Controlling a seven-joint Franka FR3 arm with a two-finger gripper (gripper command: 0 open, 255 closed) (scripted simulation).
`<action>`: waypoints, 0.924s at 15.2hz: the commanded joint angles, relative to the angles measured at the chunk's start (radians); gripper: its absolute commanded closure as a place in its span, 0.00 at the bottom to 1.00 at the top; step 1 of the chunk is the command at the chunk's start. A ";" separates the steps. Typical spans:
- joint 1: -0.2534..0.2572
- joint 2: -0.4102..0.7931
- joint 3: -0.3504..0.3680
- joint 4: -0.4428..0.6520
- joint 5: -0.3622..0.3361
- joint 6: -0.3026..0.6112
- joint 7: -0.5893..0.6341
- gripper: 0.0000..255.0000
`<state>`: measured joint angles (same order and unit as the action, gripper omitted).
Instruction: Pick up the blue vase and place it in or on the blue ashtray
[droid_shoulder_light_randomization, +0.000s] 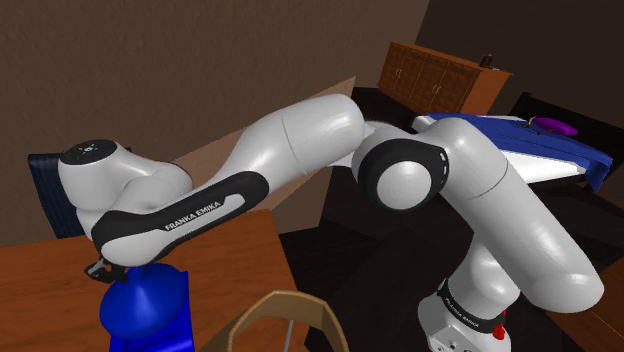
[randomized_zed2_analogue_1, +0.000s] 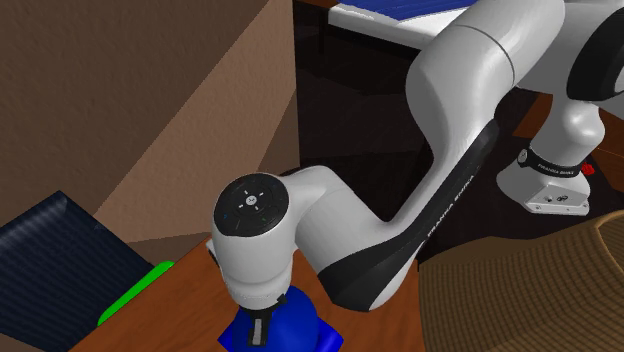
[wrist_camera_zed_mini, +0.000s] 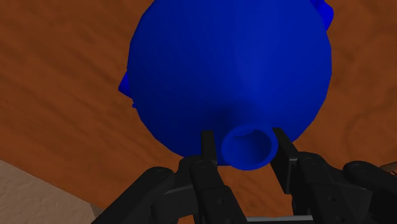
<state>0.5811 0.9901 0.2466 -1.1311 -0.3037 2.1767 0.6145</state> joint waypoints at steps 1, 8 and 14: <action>-0.001 0.001 -0.001 -0.004 -0.001 0.007 0.000 1.00; -0.001 0.001 -0.001 -0.003 -0.001 0.007 0.000 0.00; -0.004 -0.024 0.003 -0.016 0.002 -0.007 0.000 0.00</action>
<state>0.5778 0.9799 0.2476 -1.1414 -0.3030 2.1780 0.6136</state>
